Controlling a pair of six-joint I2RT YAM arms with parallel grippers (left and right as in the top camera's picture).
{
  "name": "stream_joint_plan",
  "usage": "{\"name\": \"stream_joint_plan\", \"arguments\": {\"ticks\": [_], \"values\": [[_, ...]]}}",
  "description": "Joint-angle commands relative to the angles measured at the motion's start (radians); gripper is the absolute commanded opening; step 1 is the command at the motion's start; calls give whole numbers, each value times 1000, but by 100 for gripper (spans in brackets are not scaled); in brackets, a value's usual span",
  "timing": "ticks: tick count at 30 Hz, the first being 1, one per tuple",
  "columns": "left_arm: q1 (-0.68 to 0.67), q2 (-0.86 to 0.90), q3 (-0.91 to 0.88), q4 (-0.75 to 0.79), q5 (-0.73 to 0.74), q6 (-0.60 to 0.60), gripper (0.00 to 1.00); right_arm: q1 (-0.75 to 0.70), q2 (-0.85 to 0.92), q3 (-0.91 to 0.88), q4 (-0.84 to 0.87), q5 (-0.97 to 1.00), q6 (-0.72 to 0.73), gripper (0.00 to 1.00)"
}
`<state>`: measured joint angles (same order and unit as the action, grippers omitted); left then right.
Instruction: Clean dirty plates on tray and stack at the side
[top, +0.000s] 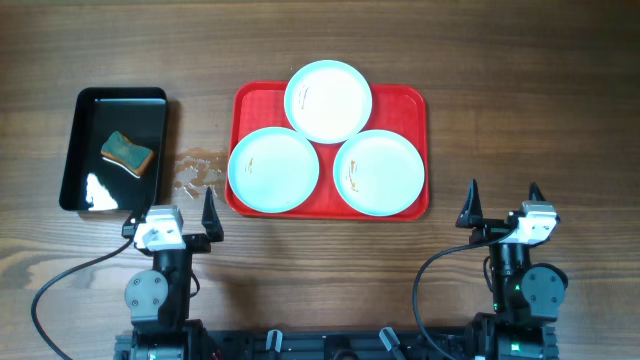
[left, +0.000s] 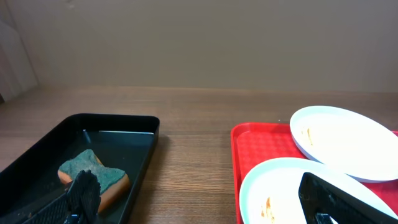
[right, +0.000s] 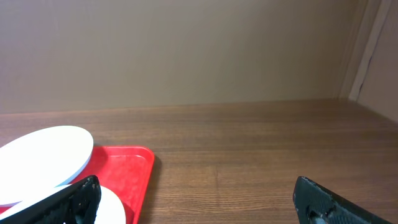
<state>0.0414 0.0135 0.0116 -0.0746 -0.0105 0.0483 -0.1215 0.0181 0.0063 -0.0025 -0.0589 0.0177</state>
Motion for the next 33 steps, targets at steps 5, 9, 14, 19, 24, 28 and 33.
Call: {"name": "stream_joint_plan", "arguments": {"ticks": [5,9,14,19,24,28,33], "values": [[0,-7,-6,2,-2,16,100,-5,-9,-1,3,0,9,100],[0,-7,-6,2,-2,16,100,-5,-9,-1,3,0,9,100],[0,-7,-6,2,-2,16,100,-5,-9,-1,3,0,10,100],[0,-7,-6,9,35,-2,100,-5,-9,-1,3,0,9,100],[0,-7,-6,172,771,-333,100,-5,-9,-1,3,0,9,100],[0,-7,-6,317,1058,-425,100,-5,-9,-1,3,0,9,100],[0,-7,-6,562,1099,-534,100,-5,-9,-1,3,0,10,100]]}}
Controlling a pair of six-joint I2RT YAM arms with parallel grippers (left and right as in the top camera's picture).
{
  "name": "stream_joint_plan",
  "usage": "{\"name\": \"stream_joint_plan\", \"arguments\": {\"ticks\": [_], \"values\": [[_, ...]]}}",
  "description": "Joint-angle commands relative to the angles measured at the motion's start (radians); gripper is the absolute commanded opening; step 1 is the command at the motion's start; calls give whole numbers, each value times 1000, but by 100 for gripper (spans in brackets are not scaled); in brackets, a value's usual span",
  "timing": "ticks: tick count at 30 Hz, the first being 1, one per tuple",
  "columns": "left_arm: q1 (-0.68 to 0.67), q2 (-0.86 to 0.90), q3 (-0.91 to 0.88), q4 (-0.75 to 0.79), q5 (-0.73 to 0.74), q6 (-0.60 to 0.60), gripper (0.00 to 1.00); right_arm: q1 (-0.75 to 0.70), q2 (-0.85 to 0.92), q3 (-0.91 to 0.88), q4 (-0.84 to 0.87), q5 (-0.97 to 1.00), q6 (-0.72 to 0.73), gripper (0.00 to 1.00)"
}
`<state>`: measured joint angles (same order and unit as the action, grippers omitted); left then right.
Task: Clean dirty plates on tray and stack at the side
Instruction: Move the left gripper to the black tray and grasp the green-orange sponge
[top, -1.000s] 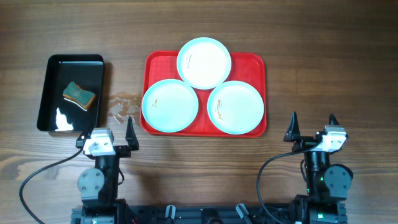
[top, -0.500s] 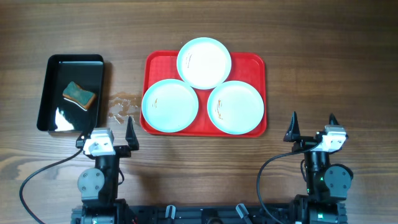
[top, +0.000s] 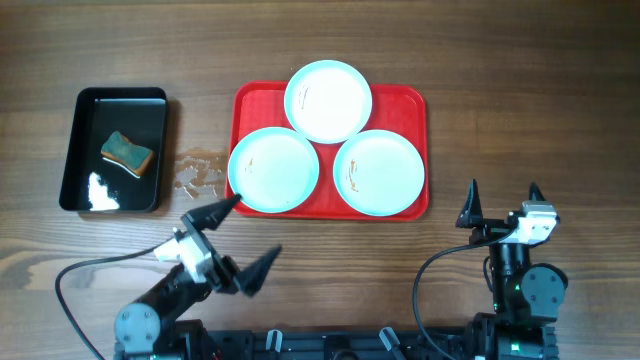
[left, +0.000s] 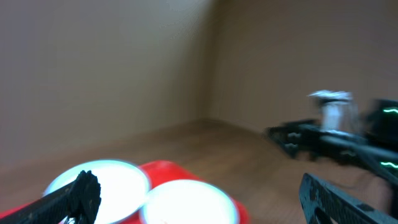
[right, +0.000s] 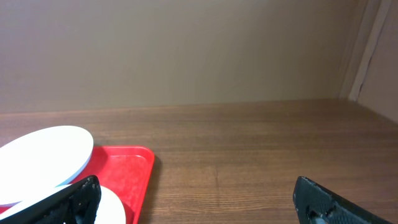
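Three white plates with small orange smears lie on the red tray (top: 250, 100): one at the back (top: 328, 101), one front left (top: 273, 170), one front right (top: 378, 172). My left gripper (top: 240, 241) stands open near the table's front, turned to the right, one fingertip close to the tray's front left corner. Its blurred wrist view shows two plates (left: 102, 180) (left: 186, 200) between its fingers (left: 81, 194). At the front right my right gripper (top: 502, 203) is open and holds nothing; its view shows the tray's right end (right: 127, 168).
A black tray (top: 75, 150) at the left holds a green and orange sponge (top: 126, 151) and some foam. Drops of water (top: 195, 172) lie on the wood between it and the red tray. The right arm (left: 336, 127) shows in the left wrist view.
My left gripper has swung from facing straight back to facing right and has shifted rightward, toward the red tray's front left corner. It stays open. Right arm, plates and sponge have not moved.
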<state>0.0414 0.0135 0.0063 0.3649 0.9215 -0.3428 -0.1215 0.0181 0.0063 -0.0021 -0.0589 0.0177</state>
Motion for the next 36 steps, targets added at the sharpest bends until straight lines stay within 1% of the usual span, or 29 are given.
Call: {"name": "stream_joint_plan", "arguments": {"ticks": [1,2,6,8,9,10,12,13,14,15,16,18,19,20,22,25,27,28,31,32,34,36], "values": [[0,-7,0,171,164,-144,100,-5,-9,-1,3,0,9,100],[0,-7,0,185,153,-144,100,-5,-9,-1,3,0,9,100],[1,1,8,170,26,-143,100,-5,-9,-1,3,0,9,100],[1,23,40,118,-30,-103,100,-5,-9,-1,3,0,10,100],[1,42,68,73,-54,-57,100,-5,-9,-1,3,0,9,100],[1,67,102,13,-79,4,100,-5,-9,-1,3,0,9,100],[1,141,201,-164,-165,150,100,-5,-9,-1,3,0,9,100],[1,192,262,-268,-231,216,100,-5,-9,-1,3,0,10,100],[1,269,348,-398,-338,285,100,-5,-9,-1,3,0,10,100],[1,321,397,-463,-408,311,100,-5,-9,-1,3,0,10,100],[1,401,467,-541,-513,317,100,-5,-9,-1,3,0,9,100],[1,570,612,-673,-668,312,100,-5,-9,-1,3,0,9,100],[1,641,673,-728,-705,312,100,-5,-9,-1,3,0,9,100],[1,752,774,-812,-728,313,100,-5,-9,-1,3,0,9,100],[1,909,927,-930,-708,312,100,-5,-9,-1,3,0,10,100],[1,1090,1105,-1080,-660,309,100,-5,-9,-1,3,0,9,100],[1,1181,1167,-1108,-661,308,100,-5,-9,-1,3,0,10,100],[2,1219,1188,-1112,-669,293,100,-5,-9,-1,3,0,9,100],[26,1335,1270,-1164,-790,110,100,-5,-9,-1,3,0,10,100],[39,1375,1306,-1199,-825,76,100,-5,-9,-1,3,0,10,100],[72,1461,1383,-1285,-887,43,100,-5,-9,-1,3,0,10,100],[99,1524,1422,-1324,-932,30,100,-5,-9,-1,3,0,9,100]]}}
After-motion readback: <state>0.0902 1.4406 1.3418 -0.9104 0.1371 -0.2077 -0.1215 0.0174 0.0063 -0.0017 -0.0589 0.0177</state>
